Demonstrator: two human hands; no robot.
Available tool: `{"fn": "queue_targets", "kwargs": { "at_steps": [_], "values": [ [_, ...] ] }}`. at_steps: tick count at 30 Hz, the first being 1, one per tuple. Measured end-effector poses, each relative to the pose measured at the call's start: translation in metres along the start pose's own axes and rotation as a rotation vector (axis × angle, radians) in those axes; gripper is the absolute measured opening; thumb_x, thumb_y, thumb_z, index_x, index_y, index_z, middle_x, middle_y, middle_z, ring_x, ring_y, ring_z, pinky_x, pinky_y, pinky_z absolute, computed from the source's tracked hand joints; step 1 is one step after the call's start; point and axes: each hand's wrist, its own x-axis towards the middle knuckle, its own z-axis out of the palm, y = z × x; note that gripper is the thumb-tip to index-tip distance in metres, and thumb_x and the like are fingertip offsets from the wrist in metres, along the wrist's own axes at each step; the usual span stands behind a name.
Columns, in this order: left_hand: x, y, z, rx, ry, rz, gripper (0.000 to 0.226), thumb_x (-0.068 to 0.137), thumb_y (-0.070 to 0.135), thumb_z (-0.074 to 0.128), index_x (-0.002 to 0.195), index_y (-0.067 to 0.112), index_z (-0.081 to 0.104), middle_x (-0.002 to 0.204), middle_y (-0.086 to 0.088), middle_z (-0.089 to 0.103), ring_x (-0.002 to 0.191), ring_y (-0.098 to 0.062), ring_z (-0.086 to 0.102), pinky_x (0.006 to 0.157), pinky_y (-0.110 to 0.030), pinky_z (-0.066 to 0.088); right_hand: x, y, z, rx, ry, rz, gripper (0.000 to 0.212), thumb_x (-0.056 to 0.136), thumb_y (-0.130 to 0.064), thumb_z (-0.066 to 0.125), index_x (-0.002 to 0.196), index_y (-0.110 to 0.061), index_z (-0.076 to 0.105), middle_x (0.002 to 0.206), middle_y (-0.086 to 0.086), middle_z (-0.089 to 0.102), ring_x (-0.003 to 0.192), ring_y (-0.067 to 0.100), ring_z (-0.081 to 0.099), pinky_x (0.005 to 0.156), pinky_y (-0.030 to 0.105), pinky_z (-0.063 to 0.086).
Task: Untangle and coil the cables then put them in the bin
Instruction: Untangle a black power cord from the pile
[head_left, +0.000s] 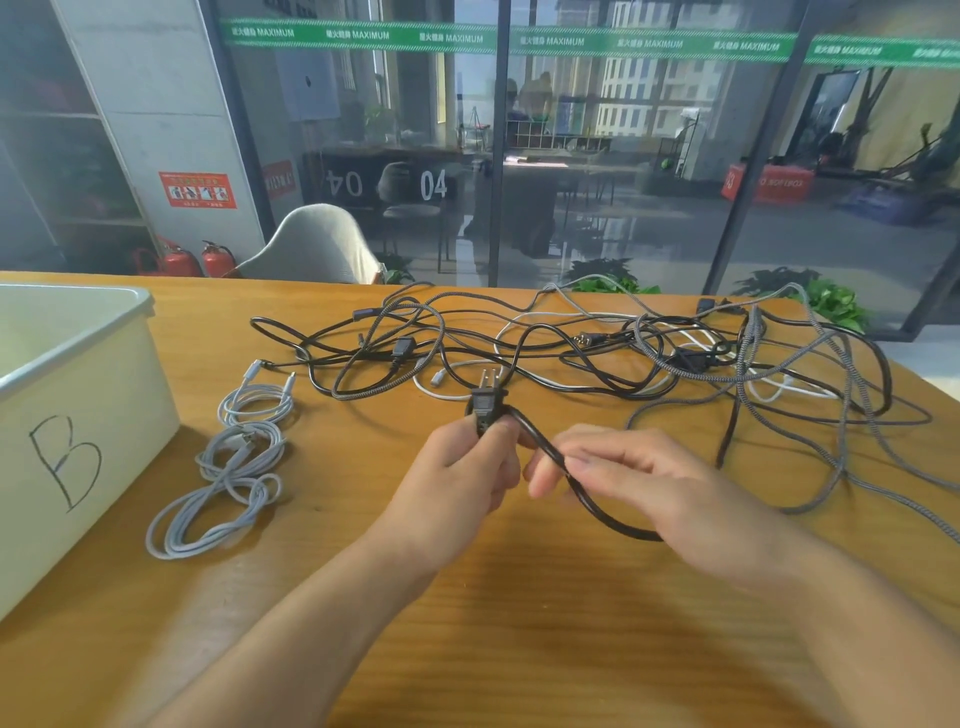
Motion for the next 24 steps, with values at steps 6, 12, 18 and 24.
{"fn": "queue_targets", "kwargs": {
  "at_steps": [6, 12, 18, 24],
  "values": [
    [-0.002, 0.004, -0.003, -0.265, 0.048, -0.032, 0.047, 0.096, 0.039, 0.044, 0.113, 0.004, 0.071, 0.062, 0.005, 0.035, 0.05, -0.014, 0.038, 0.062, -0.033, 0.037, 0.002, 0.004, 0.028, -0.145, -0.027, 0.068, 0.038, 0.102, -0.051, 0.043, 0.109, -0.03, 0.074, 0.095, -0.02, 0.07, 0.073, -0.002, 0.062, 0.071, 0.022, 0.054],
    [0.001, 0.002, -0.002, -0.217, 0.164, -0.01, 0.021, 0.103, 0.014, 0.052, 0.107, 0.01, 0.072, 0.058, 0.009, 0.035, 0.053, -0.009, 0.034, 0.049, -0.018, 0.037, 0.004, 0.013, 0.037, -0.171, 0.005, 0.063, 0.023, 0.104, -0.045, 0.057, 0.126, -0.04, 0.065, 0.12, -0.019, 0.068, 0.095, 0.021, 0.07, 0.077, 0.044, 0.062],
    [0.007, -0.003, -0.014, -0.279, 0.242, -0.016, 0.023, 0.1, 0.01, 0.051, 0.11, 0.008, 0.071, 0.069, 0.001, 0.045, 0.057, -0.011, 0.034, 0.058, -0.027, 0.029, 0.008, 0.013, 0.018, 0.043, 0.027, 0.324, 0.033, 0.108, -0.037, 0.05, 0.14, -0.03, 0.052, 0.102, -0.002, 0.078, 0.064, 0.015, 0.062, 0.059, 0.027, 0.045],
    [0.007, -0.003, -0.011, -0.257, 0.174, -0.028, 0.021, 0.102, 0.012, 0.05, 0.109, 0.011, 0.07, 0.07, 0.003, 0.05, 0.058, -0.014, 0.032, 0.057, -0.024, 0.03, 0.009, 0.016, 0.016, 0.206, 0.199, 0.235, 0.028, 0.107, -0.027, 0.053, 0.099, -0.016, 0.077, 0.075, -0.003, 0.064, 0.065, 0.013, 0.043, 0.061, 0.02, 0.037]
  ]
}}
